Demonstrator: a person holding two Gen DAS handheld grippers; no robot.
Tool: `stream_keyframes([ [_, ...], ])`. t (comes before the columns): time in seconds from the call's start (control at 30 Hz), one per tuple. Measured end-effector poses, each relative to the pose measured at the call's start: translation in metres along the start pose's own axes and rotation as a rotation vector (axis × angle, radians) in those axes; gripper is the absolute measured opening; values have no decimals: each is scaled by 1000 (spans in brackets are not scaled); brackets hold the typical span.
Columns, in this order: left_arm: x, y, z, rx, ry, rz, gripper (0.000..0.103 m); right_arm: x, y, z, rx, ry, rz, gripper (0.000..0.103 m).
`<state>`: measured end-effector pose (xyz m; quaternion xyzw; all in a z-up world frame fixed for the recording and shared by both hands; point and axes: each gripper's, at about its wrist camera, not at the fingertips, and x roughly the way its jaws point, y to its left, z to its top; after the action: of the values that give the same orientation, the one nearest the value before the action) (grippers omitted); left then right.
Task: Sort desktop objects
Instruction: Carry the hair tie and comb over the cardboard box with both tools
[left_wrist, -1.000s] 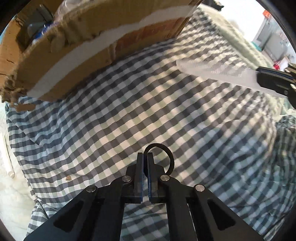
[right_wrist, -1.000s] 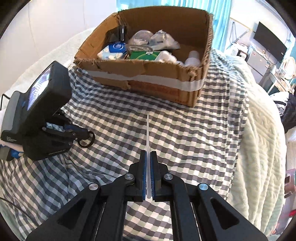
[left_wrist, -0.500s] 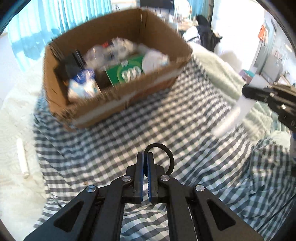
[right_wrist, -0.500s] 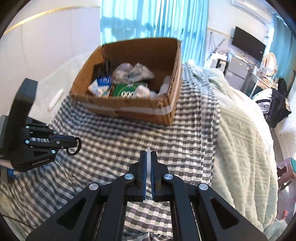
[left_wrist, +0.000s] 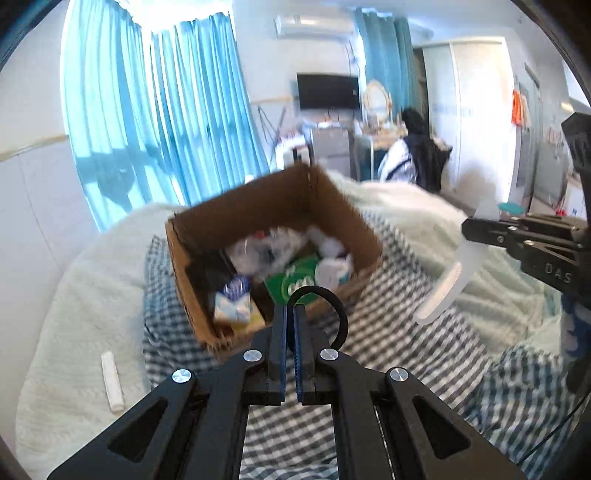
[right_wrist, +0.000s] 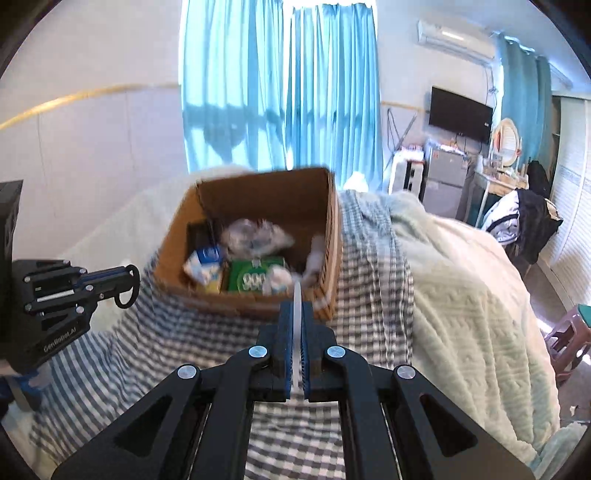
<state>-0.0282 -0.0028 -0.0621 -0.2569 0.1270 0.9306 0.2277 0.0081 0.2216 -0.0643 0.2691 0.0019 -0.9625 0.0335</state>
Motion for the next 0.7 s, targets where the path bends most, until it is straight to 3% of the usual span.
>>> stream_keyframes([
  [0.37,-34,17,50,-70,-158,-16,3,-37,12,53,52,-171,7,3],
  [0.7,-34,44,82,-123,-206,25,3,-48,28,95,23,-305,33,3],
])
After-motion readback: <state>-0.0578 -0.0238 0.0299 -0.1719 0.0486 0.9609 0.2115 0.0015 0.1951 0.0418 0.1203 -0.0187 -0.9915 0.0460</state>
